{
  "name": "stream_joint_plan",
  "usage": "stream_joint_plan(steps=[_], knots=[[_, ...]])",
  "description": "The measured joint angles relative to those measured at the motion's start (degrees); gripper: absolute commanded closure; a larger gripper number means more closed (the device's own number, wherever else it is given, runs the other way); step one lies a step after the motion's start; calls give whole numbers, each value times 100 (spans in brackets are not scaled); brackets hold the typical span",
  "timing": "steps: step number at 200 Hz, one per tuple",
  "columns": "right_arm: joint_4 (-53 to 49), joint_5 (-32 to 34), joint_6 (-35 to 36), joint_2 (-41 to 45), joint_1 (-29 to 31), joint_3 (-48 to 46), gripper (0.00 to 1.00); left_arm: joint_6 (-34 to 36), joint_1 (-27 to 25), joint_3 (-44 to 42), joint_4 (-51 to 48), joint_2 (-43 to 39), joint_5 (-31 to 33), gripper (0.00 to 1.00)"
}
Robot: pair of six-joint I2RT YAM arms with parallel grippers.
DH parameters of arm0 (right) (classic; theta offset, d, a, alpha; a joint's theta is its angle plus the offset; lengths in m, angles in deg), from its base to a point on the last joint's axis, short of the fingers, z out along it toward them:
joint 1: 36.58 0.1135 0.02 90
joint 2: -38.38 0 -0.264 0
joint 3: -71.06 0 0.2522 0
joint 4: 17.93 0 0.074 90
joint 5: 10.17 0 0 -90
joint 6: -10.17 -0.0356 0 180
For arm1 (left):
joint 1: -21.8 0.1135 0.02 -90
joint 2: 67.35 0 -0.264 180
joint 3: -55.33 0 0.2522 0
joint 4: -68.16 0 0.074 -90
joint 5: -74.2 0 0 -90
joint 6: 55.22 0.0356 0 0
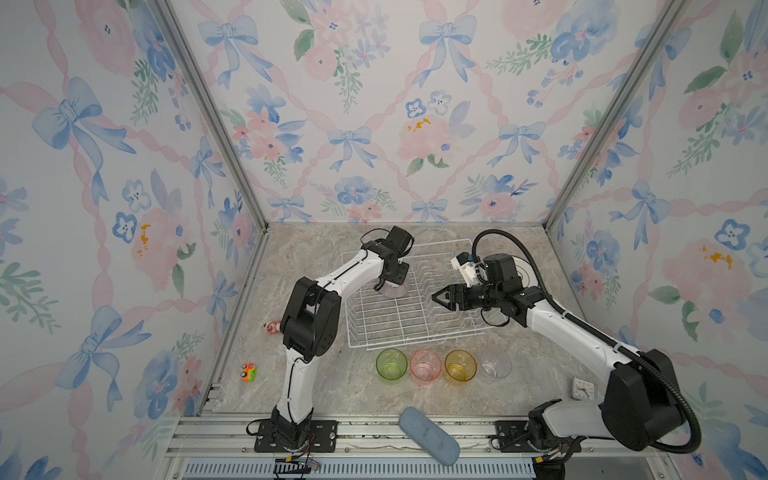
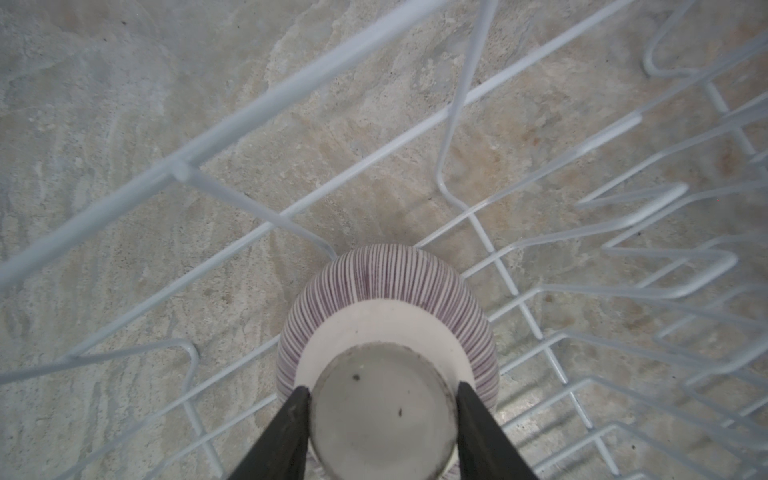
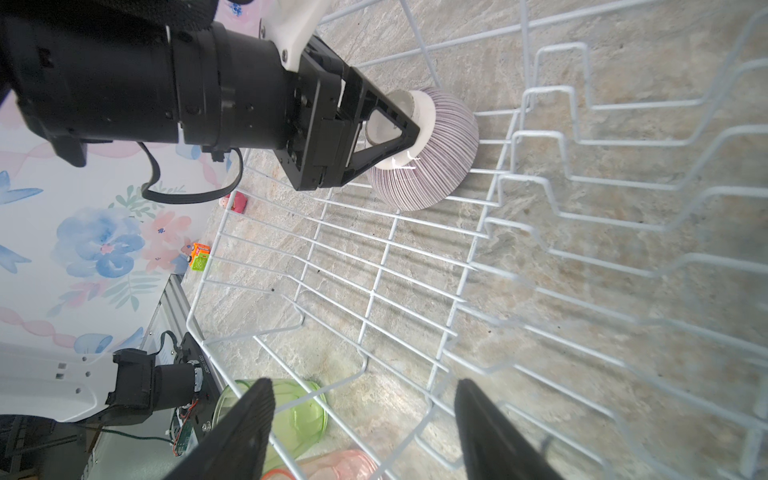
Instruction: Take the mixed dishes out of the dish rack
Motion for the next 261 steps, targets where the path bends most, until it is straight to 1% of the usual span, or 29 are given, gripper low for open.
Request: stream_joint_plan(steps=[7, 17, 31, 76, 101, 142, 175, 190, 201, 211, 219, 232, 246, 261], knots=[[0, 0, 0, -4, -2, 0, 28, 13, 0, 0, 2, 0, -2, 55], [0, 0, 0, -9, 0, 0, 29, 15, 0, 4, 9, 0, 0, 63], [0, -2, 0, -17, -2, 0, 28, 44, 7, 17, 28, 0, -7, 70], [131, -87, -61, -136, -2, -2, 28, 57, 46, 37, 85, 0, -50, 72], [415, -258, -232, -236, -2, -13, 29, 57, 79, 37, 87, -11, -125, 72], [962, -588, -577, -531, 11, -35, 29, 46, 201, 35, 48, -63, -476, 72], [1060, -702, -669, -730, 94, -35, 30, -31, 289, 37, 85, -350, -739, 72], [1058, -737, -669, -796, 136, -33, 30, -37, 291, 35, 83, -358, -802, 70], [1056, -739, -671, -835, 157, -33, 30, -50, 289, 33, 63, -358, -802, 67], [1051, -737, -669, -861, 162, -33, 30, -42, 267, 33, 66, -358, -776, 61], [1045, -728, -664, -861, 162, -33, 30, -13, 243, 33, 66, -358, -695, 56], [997, -647, -634, -859, 162, 4, 30, -7, 181, 28, 59, -358, -525, 52], [728, -435, -518, -866, 164, 190, 31, -13, 87, 28, 66, -358, -323, 52], [293, -68, -302, -973, 197, 710, 34, -37, 17, 28, 66, -358, -188, 55]])
